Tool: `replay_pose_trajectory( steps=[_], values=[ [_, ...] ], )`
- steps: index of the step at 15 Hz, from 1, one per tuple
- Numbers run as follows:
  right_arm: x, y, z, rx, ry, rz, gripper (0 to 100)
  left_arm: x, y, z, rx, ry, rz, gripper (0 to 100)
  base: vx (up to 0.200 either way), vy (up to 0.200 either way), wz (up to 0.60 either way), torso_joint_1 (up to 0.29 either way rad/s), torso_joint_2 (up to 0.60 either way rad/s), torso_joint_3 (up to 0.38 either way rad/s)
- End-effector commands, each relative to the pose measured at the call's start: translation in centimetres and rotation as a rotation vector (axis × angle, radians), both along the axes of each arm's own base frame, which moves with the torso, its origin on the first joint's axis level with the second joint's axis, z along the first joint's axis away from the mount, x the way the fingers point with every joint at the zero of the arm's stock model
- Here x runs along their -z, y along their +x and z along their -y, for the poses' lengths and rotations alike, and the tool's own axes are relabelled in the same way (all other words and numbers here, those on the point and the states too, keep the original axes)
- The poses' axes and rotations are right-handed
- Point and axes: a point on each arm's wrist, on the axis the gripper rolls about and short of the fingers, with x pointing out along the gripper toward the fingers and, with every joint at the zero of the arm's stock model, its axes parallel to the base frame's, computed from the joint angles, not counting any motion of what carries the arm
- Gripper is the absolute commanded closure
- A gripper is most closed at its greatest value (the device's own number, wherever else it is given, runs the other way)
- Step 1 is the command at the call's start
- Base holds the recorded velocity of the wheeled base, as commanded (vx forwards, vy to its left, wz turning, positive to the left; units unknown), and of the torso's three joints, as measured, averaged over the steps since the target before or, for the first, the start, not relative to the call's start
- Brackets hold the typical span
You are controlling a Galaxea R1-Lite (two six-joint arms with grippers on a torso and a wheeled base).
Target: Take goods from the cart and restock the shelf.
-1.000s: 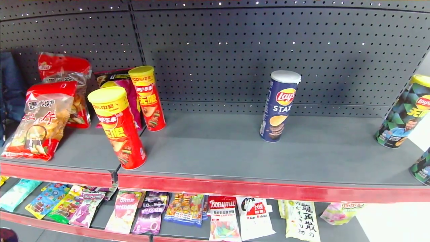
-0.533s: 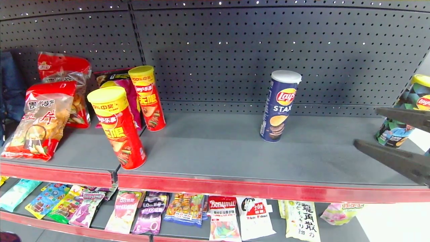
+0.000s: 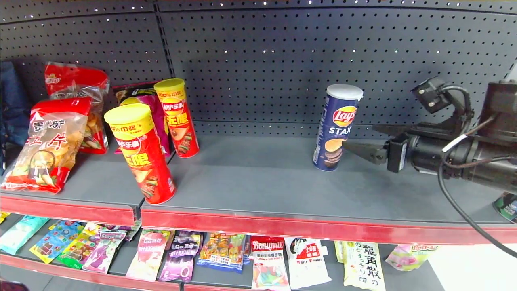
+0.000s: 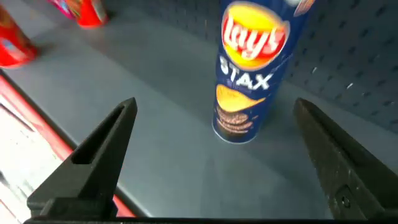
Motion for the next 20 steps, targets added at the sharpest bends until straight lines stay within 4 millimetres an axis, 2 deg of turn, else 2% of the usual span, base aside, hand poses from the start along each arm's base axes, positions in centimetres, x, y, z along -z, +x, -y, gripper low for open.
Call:
replay_pose_trajectory(
  steps=[1, 4, 10, 20],
  values=[
    [1.5, 2.2, -0.6, 0.008, -0.013, -0.036, 0, 0.0, 0.0, 0.0, -0.001, -0.002, -0.001, 100, 0.0, 0.0, 0.0, 0.0, 0.0, 0.0],
    [1.6, 4.5, -0.8, 0.049, -0.01, -0.011, 0, 0.4, 0.1, 0.0, 0.001, -0.002, -0.011, 100, 0.0, 0.0, 0.0, 0.0, 0.0, 0.0],
    [0.9, 7.5, -1.6, 0.06, 0.004, 0.027, 0, 0.9, 0.4, 0.1, 0.004, 0.002, -0.033, 100, 0.0, 0.0, 0.0, 0.0, 0.0, 0.0],
    [0.3, 9.7, -2.5, 0.056, 0.016, 0.063, 0, 1.6, 0.6, 0.1, 0.01, 0.005, -0.049, 100, 0.0, 0.0, 0.0, 0.0, 0.0, 0.0]
  ],
)
